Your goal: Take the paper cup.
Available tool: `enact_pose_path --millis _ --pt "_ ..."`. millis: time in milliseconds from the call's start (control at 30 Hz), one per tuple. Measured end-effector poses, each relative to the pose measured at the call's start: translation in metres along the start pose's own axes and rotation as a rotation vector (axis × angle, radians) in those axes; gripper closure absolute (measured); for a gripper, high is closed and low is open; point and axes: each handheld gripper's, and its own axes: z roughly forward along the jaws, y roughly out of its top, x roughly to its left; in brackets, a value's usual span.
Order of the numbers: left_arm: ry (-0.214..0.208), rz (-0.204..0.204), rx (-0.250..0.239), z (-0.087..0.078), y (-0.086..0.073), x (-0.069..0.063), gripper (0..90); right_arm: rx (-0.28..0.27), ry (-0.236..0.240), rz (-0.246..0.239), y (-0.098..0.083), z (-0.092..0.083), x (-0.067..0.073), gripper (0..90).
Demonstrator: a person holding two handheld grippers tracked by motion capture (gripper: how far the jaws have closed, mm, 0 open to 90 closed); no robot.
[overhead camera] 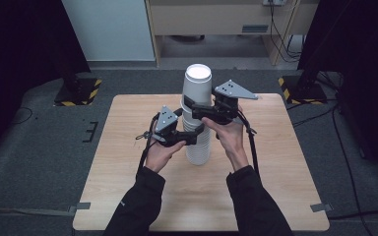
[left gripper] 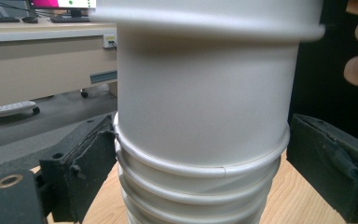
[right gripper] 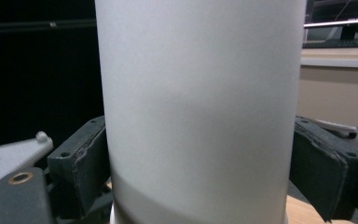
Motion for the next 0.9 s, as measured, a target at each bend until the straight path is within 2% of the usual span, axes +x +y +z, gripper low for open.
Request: enact_pose_path --millis 200,500,900 --pt "-0.001 -0.006 -0.009 0.000 -0.001 0.000 8.1 -0.043 0.016 0.019 0.011 -0.004 0.001 14.2" --pt "-0.001 -0.005 -0.014 -0.001 -0.001 0.000 8.7 -0.093 0.014 0.016 0.028 -0.012 0.002 14.2" --pt "0.001 0.014 -0.036 -0.017 -0.001 -0.001 12.9 -0.134 0.012 0.074 0.041 -0.042 -0.010 14.2"
